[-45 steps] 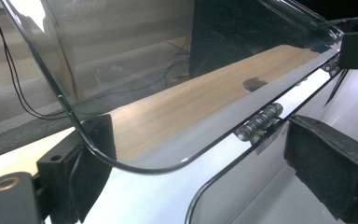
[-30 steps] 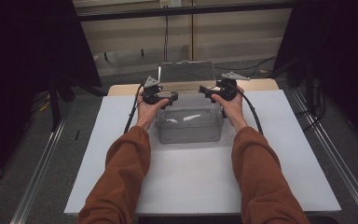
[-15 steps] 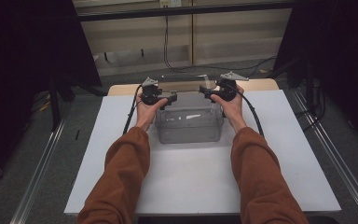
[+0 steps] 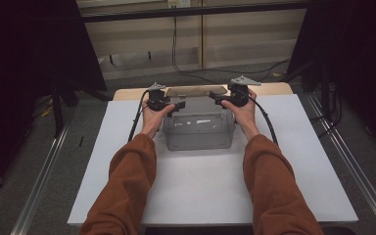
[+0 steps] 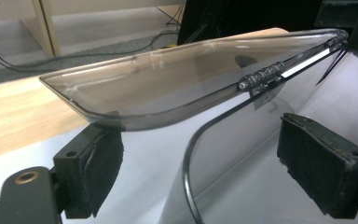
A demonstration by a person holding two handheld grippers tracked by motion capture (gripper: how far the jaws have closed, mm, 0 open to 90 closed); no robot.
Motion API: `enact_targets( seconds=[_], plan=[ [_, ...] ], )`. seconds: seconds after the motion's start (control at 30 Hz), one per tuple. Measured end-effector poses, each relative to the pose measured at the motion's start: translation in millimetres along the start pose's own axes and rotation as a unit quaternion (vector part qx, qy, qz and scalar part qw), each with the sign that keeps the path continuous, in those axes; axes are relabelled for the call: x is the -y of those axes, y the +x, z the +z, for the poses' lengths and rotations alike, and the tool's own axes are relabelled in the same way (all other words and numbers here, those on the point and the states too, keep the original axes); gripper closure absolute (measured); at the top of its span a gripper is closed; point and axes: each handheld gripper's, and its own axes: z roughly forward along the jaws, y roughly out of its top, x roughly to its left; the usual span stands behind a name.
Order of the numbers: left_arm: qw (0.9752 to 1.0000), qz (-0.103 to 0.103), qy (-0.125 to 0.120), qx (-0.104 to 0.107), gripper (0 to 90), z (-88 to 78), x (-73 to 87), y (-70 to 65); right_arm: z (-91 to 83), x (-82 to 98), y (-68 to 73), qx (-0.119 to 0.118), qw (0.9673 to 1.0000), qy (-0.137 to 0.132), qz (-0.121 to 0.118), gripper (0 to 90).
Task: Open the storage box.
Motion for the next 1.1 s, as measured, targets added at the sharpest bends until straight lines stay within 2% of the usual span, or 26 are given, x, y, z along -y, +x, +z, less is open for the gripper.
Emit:
enact_targets(
  seconds=[0.07,0.2,0.33,0.47,0.57,0.63,0.7,0.77,0.83,0.93,1.1],
  plan=[
    [1.0000,0.001,0.003,-0.002,14.3,-0.5,-0.1,-1.0,-1.0,1.9,0.9,0.005,0.9999,0.006,-0.012,9.1],
    [0.9999,-0.006,0.010,-0.005,14.5,-1.1,-0.3,-1.7,-3.2,5.0,0.3,0.008,0.9999,0.007,-0.010,9.6],
    [0.9997,0.003,0.024,-0.011,14.0,-2.7,-0.9,-4.0,-5.9,4.2,0.6,0.007,0.9999,0.003,-0.011,9.5],
    [0.9997,0.000,0.023,-0.013,12.6,-4.5,-0.8,-4.9,-8.1,1.0,2.0,0.007,0.9999,-0.003,-0.013,9.5],
    [0.9997,0.001,0.015,-0.018,11.5,-7.3,0.1,-4.9,-10.5,-0.6,3.8,0.006,0.9998,-0.004,-0.017,9.3],
    [0.9998,-0.006,0.010,-0.016,9.9,-9.1,0.9,-4.0,-12.9,-1.0,4.8,0.006,0.9998,-0.007,-0.016,9.3],
    [0.9998,0.002,0.009,-0.018,8.8,-9.9,1.3,-5.5,-15.5,-1.1,5.4,0.008,0.9998,-0.010,-0.017,9.3],
    [0.9998,-0.003,0.000,-0.020,8.5,-10.0,1.7,-6.9,-17.9,-0.5,5.2,0.008,0.9997,-0.012,-0.018,8.9],
    [0.9997,-0.001,0.002,-0.024,7.1,-11.4,1.3,-6.0,-20.7,-0.2,4.9,0.012,0.9997,-0.012,-0.018,8.9],
    [0.9992,0.002,-0.024,-0.033,5.4,-15.5,-1.3,-8.5,-24.5,-0.4,4.7,0.013,0.9997,-0.014,-0.013,6.9],
    [0.9975,0.030,-0.051,-0.038,5.8,-24.6,-11.0,-18.4,-27.1,-3.4,9.1,0.013,0.9995,-0.021,-0.022,6.8]
  ],
)
